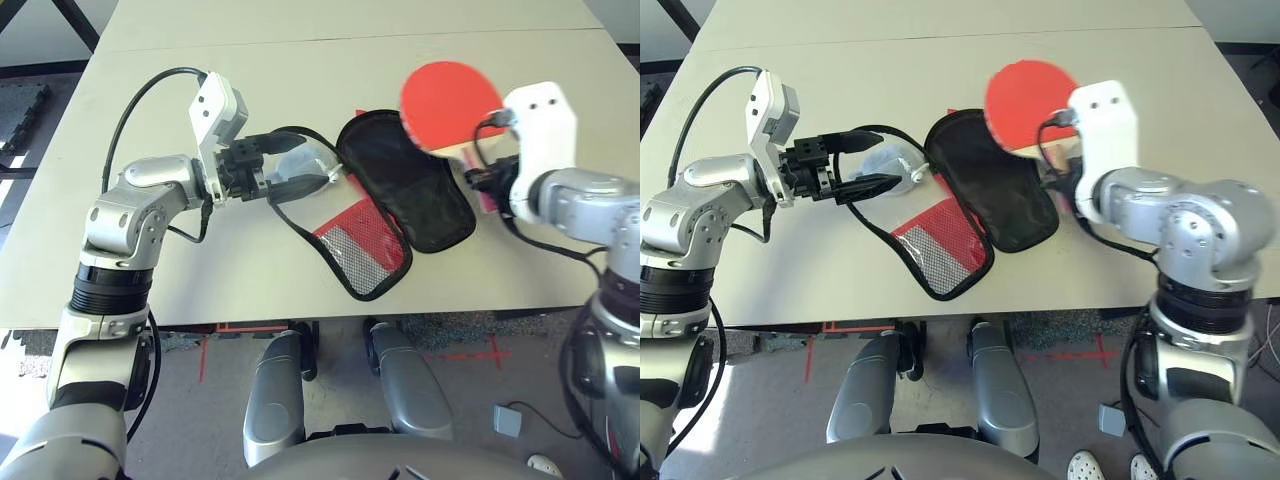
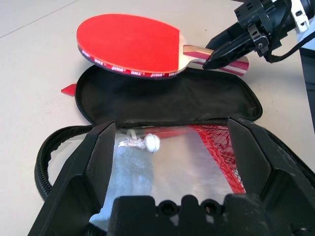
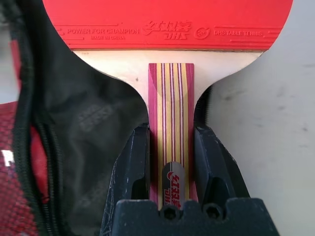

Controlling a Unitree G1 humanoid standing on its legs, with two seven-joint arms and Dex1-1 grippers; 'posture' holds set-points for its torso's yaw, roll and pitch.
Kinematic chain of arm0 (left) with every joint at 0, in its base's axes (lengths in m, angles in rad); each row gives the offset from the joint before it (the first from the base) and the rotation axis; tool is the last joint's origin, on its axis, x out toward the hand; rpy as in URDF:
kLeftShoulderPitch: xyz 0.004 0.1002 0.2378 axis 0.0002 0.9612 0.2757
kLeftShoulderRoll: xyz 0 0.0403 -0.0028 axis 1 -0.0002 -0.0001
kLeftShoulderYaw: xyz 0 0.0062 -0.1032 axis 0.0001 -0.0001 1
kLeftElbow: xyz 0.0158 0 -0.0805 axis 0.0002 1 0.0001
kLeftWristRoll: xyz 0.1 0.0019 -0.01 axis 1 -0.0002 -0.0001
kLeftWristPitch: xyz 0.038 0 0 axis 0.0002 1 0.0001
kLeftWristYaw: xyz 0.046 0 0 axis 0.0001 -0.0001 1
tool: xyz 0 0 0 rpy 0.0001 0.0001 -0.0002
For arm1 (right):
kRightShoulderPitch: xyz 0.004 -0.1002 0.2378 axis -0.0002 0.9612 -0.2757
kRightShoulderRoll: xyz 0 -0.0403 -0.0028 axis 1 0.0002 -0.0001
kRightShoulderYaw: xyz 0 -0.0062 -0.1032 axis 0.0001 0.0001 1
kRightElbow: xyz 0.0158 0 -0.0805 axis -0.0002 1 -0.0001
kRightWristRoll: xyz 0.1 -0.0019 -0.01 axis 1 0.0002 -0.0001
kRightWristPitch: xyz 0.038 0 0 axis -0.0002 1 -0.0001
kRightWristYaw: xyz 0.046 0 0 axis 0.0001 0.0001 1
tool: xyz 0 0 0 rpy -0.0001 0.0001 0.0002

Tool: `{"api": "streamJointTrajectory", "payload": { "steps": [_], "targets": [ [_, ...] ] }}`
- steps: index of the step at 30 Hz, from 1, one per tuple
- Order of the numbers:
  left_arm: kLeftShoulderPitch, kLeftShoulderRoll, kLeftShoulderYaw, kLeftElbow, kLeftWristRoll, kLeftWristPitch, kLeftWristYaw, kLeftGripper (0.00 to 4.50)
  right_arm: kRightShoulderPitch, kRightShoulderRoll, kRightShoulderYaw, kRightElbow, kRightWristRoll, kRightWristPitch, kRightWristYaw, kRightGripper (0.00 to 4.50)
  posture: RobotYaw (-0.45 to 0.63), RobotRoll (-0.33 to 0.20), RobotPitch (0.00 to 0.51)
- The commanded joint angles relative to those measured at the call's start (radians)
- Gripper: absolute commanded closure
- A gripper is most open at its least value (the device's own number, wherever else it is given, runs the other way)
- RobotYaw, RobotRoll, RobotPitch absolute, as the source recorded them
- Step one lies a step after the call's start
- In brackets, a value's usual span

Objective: Store the ping-pong paddle in its case and zip it.

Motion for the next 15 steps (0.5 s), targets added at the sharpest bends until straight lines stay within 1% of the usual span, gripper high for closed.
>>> {"api": "streamJointTrajectory", "payload": {
  "steps": [1, 10, 15],
  "targets": [
    [0.026, 0.015, 0.01, -0.035, -0.002, 0.019, 0.01, 0.0, 0.002, 0.019, 0.045, -0.021, -0.024, 0.011, 0.021, 3.45, -0.08, 0.0, 0.269],
    [0.05, 0.035, 0.031, -0.079, -0.014, 0.046, 0.03, 0.0, 0.023, 0.036, 0.094, 0.017, -0.059, 0.011, 0.061, 3.45, -0.05, 0.0, 0.273],
    [0.047, 0.052, 0.049, -0.106, -0.025, 0.068, 0.035, 0.0, 0.028, 0.038, 0.109, 0.032, -0.091, 0.011, 0.086, 3.45, -0.03, 0.0, 0.272]
  ]
}}
